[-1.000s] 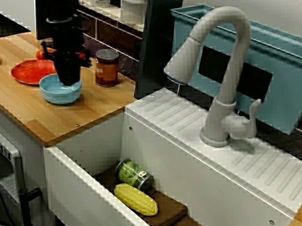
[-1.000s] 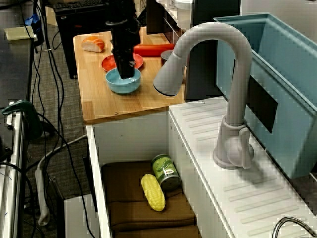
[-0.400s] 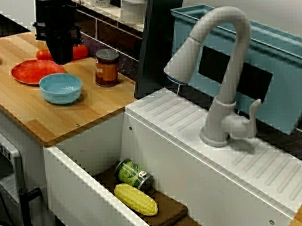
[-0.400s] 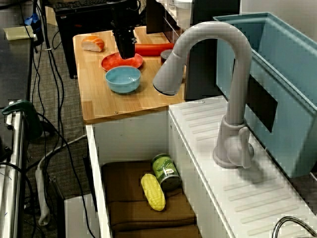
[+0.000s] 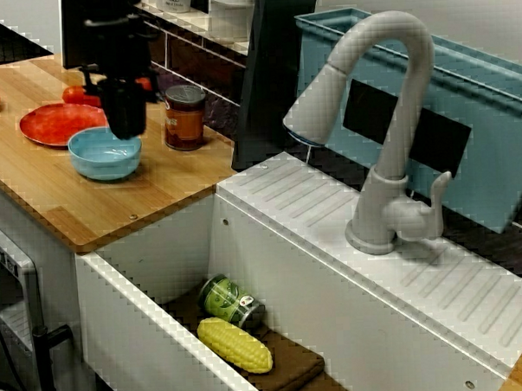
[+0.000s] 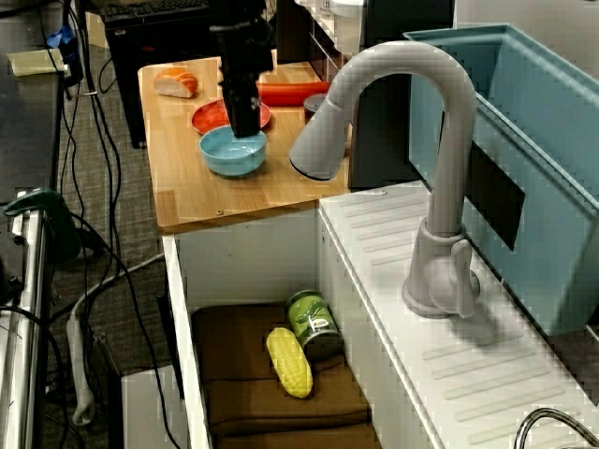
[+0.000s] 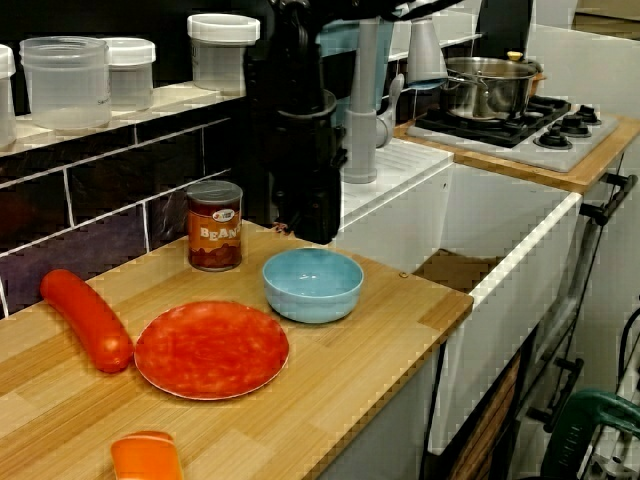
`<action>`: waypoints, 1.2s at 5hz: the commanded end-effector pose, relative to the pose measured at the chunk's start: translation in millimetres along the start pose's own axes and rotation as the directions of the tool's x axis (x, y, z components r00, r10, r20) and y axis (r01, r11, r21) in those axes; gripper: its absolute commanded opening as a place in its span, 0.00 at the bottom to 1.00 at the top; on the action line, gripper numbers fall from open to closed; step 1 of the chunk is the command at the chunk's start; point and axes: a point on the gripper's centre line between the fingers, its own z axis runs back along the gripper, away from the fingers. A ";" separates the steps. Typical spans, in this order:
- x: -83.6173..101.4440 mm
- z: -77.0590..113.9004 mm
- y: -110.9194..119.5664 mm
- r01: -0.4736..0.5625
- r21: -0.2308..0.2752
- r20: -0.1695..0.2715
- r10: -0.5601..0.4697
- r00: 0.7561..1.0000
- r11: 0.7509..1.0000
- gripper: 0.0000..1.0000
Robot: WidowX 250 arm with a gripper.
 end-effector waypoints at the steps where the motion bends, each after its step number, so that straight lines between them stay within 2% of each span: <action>1: -14.2 -11.4 -40.2 0.097 0.015 0.018 -0.098 0.995 0.995 0.00; 2: -16.0 -17.7 -47.7 0.100 0.034 0.022 -0.101 0.995 0.994 0.00; 3: -11.7 -17.8 -42.0 0.085 0.034 0.029 -0.086 0.996 0.996 0.00; 4: -2.7 -17.4 -33.3 0.060 0.050 0.028 -0.061 0.998 0.997 0.00; 6: 3.1 1.8 0.2 0.036 0.102 0.055 -0.042 0.998 0.994 0.00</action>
